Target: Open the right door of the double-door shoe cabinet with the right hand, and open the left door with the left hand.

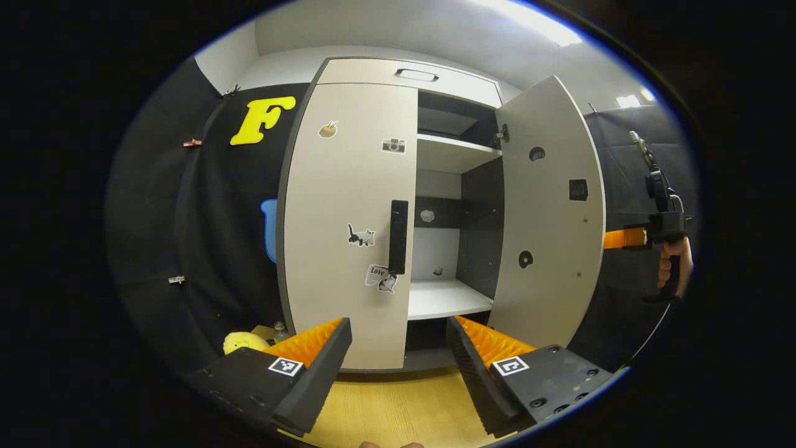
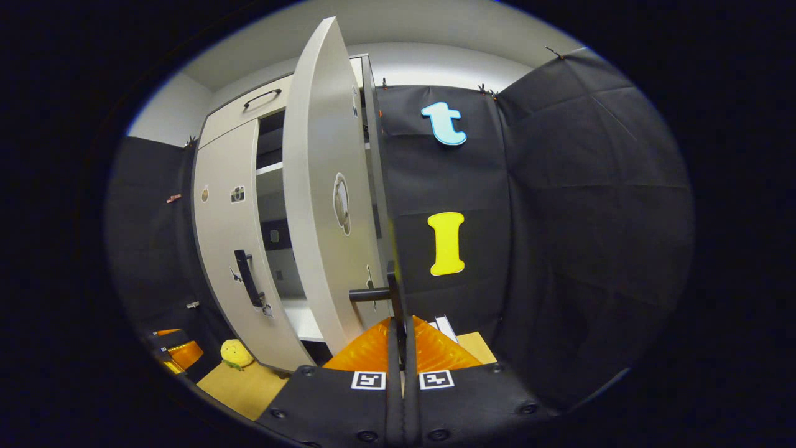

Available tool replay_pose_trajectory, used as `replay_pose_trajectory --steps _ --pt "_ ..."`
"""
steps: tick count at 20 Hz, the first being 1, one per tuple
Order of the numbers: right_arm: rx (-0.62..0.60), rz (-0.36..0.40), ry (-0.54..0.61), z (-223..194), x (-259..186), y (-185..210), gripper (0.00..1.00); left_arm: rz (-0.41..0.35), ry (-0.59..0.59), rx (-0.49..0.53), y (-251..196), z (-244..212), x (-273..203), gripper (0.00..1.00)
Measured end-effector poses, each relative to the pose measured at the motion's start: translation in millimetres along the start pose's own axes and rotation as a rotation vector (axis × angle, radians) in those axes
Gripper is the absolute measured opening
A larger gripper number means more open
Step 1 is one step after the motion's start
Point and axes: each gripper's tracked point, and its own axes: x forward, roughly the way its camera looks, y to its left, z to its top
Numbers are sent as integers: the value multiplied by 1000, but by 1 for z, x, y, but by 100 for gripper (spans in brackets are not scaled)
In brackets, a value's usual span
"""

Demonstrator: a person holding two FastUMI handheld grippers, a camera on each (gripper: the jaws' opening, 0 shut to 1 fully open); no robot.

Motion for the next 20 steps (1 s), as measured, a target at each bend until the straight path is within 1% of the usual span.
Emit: replay_pose_trajectory --steps 3,6,8,11,12,13,14,15,16,18,19,20 --pt "-11 -20 -11 -2 -20 -2 5 -16 2 -9 3 0 4 95" --pt "-19 -64 -28 2 -42 -13 5 -29 18 -22 8 -7 5 95" --pt "-6 -71 -22 5 -55 -10 6 -48 40 -31 11 -13 7 95" --pt "30 -66 -26 10 -74 7 9 -63 62 -31 18 -21 8 95" --pt "46 -48 -20 8 -77 18 9 -66 65 -29 21 -23 7 95" --pt "52 -35 -14 5 -83 28 13 -68 68 -24 24 -25 8 95" --pt "49 -26 -15 2 -85 37 19 -67 76 -19 28 -27 9 95" --pt "38 -11 -19 -2 -87 48 19 -66 83 -17 32 -29 10 95" --pt "27 14 -14 -7 -88 63 23 -68 88 -16 35 -31 11 95" --pt "-11 101 34 -27 -86 98 34 -65 94 -15 42 -32 15 95" --pt "-27 118 60 -38 -86 114 34 -63 95 -17 45 -33 16 95" --pt "-29 133 77 -48 -83 126 42 -62 93 -21 47 -32 18 95"
